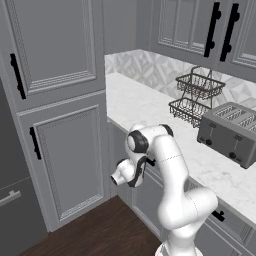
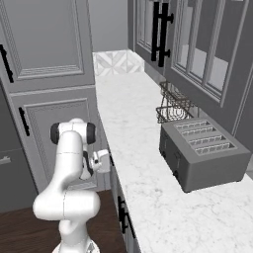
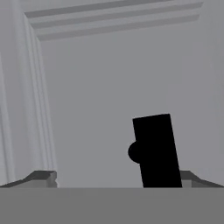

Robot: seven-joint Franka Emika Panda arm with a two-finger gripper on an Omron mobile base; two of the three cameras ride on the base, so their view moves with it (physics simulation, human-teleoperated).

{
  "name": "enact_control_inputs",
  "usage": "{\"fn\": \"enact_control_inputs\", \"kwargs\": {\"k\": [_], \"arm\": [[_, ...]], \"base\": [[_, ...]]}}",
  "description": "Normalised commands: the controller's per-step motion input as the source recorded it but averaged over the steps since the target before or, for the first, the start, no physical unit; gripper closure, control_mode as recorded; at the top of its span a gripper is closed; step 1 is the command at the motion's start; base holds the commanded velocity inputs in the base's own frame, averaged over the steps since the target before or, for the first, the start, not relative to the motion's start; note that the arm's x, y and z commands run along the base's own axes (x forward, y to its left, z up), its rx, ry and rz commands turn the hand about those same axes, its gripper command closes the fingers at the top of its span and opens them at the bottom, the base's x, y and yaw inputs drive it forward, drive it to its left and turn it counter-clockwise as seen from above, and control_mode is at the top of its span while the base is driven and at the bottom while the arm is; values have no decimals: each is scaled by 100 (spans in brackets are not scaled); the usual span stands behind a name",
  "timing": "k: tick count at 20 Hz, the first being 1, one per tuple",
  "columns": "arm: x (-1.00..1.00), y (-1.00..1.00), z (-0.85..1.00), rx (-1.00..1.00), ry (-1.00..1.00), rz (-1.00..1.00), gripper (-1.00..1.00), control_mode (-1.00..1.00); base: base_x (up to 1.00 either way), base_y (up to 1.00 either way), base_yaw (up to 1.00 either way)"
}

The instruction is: Take a straw from the drawer in front and place it inside the glass cup on the dining counter.

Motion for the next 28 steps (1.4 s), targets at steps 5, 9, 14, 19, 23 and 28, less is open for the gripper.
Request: {"fn": "enact_control_inputs", "kwargs": {"k": [5,9,14,19,23,28], "arm": [[14,-34,-10,0,0,-1,-100,-100],[3,-25,-10,0,2,0,100,-100],[0,0,0,0,2,0,100,-100],[-18,28,0,0,2,0,100,-100],[-32,70,0,1,6,0,100,-100],[-49,99,0,1,9,0,100,-100]], "base": [[0,0,0],[0,0,0],[0,0,0],[0,0,0],[0,0,0],[0,0,0]]}}
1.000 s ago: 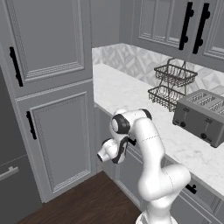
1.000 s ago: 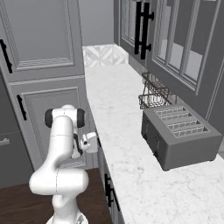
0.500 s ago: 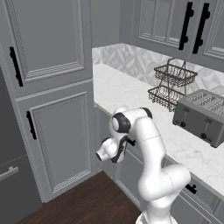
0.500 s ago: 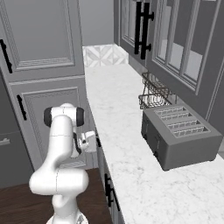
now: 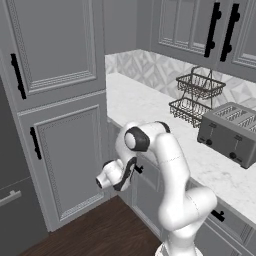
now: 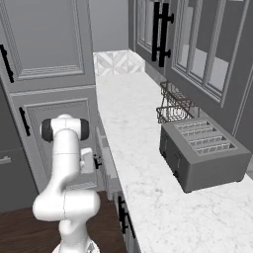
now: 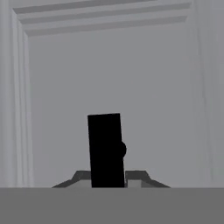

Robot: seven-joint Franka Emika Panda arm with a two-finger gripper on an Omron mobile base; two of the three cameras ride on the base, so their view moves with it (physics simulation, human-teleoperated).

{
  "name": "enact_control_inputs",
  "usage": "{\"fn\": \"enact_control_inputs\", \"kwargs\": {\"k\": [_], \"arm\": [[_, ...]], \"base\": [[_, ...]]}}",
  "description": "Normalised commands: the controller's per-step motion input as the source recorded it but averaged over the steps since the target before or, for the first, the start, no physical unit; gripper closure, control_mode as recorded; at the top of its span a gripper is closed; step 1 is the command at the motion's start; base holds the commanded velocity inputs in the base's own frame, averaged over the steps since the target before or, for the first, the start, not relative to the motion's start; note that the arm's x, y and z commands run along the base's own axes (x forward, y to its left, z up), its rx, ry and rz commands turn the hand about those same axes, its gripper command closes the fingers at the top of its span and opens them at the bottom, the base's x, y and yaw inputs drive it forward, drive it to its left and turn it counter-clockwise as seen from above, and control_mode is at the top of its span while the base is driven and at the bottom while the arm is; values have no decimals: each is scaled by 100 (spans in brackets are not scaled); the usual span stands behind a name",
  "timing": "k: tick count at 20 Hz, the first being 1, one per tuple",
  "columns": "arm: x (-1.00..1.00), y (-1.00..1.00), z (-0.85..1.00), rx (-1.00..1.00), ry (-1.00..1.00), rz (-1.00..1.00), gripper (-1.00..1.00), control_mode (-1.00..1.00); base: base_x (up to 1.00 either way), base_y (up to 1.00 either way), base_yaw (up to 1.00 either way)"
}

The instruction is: Take a straw from the drawer in front and place it inside the glass cup on the dining counter.

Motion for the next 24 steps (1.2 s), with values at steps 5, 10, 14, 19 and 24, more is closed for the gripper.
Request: {"fn": "enact_control_inputs", "kwargs": {"k": [5,10,14,19,24], "arm": [[-49,100,0,0,14,0,100,-100],[-47,100,0,0,13,0,100,-100],[-51,100,0,0,9,0,100,-100],[-56,100,0,0,5,0,100,-100],[-33,84,18,1,1,0,-100,-100]], "base": [[0,0,0],[0,0,0],[0,0,0],[0,0,0],[0,0,0]]}}
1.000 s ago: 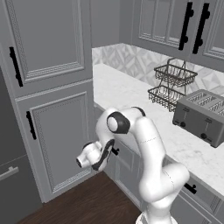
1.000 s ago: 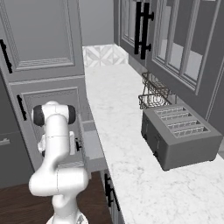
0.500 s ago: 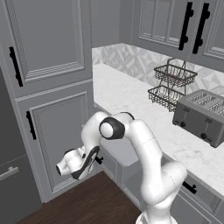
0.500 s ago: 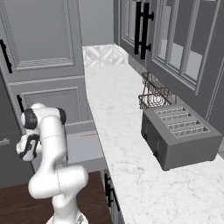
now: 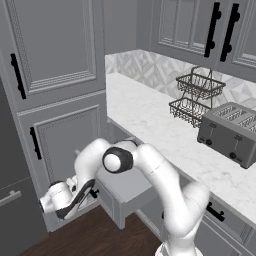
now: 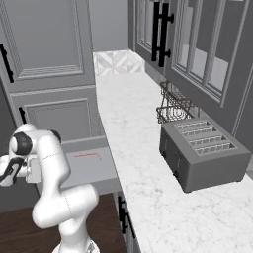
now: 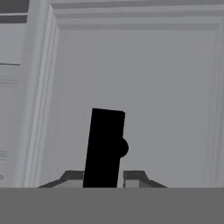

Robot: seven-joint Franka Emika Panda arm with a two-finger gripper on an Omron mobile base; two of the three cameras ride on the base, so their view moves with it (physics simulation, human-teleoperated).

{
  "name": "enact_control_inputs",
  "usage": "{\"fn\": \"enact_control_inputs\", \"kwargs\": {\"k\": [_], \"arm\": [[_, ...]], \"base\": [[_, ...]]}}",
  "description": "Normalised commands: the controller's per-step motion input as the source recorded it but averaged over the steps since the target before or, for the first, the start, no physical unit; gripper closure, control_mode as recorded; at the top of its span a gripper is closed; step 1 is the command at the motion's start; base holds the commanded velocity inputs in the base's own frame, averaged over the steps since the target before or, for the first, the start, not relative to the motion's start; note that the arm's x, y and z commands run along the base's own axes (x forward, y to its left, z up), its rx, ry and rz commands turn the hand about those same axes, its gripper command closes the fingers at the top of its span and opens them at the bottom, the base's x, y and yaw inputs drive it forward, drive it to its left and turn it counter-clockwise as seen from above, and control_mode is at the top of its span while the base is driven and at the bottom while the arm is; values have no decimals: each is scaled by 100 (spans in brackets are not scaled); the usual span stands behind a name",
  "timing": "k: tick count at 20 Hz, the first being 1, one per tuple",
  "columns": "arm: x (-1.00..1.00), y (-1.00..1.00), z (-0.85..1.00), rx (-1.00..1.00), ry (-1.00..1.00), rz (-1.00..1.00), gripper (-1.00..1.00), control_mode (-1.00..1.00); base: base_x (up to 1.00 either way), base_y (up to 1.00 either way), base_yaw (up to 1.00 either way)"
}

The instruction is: Take a straw from the drawer in front and place it inside the glass cup on the dining counter.

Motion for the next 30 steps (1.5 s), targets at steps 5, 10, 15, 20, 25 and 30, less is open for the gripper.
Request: {"fn": "enact_control_inputs", "kwargs": {"k": [5,10,15,20,25,30], "arm": [[-53,48,45,17,7,0,-100,-100],[-59,6,47,31,9,0,-100,-100],[-61,-8,81,38,6,0,-100,-100],[-47,-72,100,31,-9,0,-100,-100],[1,-100,92,35,0,-5,-100,-100],[37,-100,48,41,8,-4,-100,-100]], "base": [[0,0,0],[0,0,0],[0,0,0],[0,0,0],[0,0,0],[0,0,0]]}}
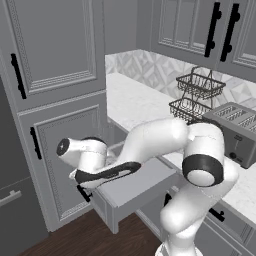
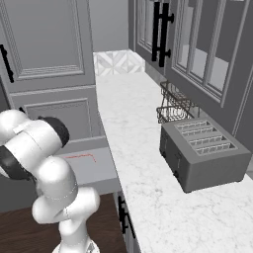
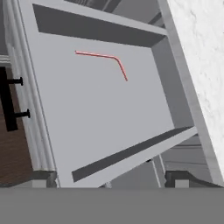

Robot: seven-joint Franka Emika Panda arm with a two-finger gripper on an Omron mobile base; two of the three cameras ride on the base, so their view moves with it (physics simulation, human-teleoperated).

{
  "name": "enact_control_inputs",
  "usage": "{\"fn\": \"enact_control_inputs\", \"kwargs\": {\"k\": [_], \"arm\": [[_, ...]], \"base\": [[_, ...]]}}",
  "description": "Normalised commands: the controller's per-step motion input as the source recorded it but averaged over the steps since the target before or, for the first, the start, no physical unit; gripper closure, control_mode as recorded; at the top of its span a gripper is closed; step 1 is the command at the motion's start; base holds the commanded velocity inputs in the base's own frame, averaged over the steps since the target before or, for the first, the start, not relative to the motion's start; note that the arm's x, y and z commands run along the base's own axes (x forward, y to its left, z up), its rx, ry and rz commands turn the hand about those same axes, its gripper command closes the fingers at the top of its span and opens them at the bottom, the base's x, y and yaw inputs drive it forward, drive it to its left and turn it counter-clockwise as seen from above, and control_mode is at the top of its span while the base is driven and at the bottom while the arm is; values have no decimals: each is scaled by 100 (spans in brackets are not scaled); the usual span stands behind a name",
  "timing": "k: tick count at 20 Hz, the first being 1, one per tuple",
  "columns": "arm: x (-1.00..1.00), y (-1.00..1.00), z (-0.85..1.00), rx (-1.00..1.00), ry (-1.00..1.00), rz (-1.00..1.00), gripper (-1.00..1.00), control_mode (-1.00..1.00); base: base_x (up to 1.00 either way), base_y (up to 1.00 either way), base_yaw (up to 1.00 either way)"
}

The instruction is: Take a straw from the drawer in front and place it inside the glass cup on the dining counter.

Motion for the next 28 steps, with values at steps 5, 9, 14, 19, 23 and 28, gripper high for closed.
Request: {"fn": "enact_control_inputs", "kwargs": {"k": [5,9,14,19,23,28], "arm": [[85,-73,-5,33,23,0,-100,-100],[96,-19,-52,24,36,0,-100,-100],[85,3,-56,19,43,0,-100,-100],[21,29,-30,20,28,0,-100,-100],[0,45,-26,18,11,1,-100,-100],[0,43,-44,4,0,0,-100,-100]], "base": [[0,0,0],[0,0,0],[0,0,0],[0,0,0],[0,0,0],[0,0,0]]}}
